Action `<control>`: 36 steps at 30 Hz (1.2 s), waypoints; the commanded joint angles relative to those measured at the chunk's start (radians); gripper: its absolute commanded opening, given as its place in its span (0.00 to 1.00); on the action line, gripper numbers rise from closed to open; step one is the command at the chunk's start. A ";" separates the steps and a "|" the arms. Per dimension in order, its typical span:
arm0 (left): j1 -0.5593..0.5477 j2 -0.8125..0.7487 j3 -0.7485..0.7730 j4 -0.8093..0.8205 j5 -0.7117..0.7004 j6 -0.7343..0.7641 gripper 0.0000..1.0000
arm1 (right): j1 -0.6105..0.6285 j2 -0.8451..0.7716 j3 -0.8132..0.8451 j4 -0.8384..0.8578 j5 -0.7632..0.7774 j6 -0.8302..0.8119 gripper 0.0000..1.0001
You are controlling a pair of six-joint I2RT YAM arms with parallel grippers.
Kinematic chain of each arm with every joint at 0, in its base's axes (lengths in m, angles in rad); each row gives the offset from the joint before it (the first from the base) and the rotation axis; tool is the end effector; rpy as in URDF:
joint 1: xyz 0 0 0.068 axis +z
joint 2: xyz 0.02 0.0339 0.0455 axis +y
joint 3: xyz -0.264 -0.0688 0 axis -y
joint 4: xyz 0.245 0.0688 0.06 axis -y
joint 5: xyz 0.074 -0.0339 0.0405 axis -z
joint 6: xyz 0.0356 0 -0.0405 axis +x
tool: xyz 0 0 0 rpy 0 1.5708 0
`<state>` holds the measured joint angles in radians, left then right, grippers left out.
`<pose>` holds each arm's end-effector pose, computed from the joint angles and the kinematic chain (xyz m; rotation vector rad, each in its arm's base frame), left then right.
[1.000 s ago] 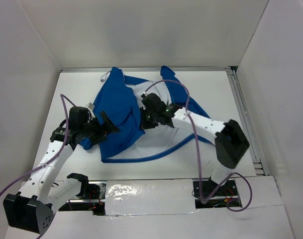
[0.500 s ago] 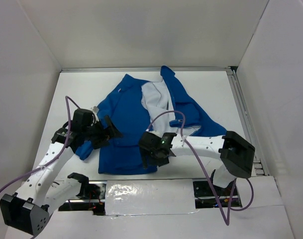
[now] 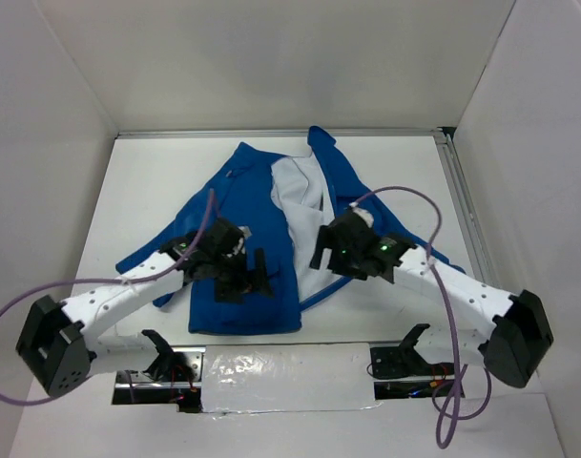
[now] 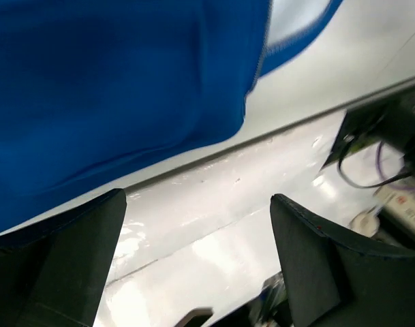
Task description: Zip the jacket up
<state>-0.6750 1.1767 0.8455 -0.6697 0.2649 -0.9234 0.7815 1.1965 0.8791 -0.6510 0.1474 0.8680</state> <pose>0.1724 -0.1499 0.2431 -0.2390 2.7983 -0.8500 0.1718 0.1631 0.2498 0.1713 2.5848 0.4610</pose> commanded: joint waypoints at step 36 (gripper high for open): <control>-0.348 0.899 0.540 -0.209 -0.253 -0.416 0.23 | -0.660 -0.371 -0.292 0.054 -0.226 -0.218 1.00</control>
<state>-1.0122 2.0068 1.3823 -0.8928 0.0864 -1.2858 0.1307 0.8589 0.5945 -0.6220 -0.0723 0.6781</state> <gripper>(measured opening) 0.258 0.997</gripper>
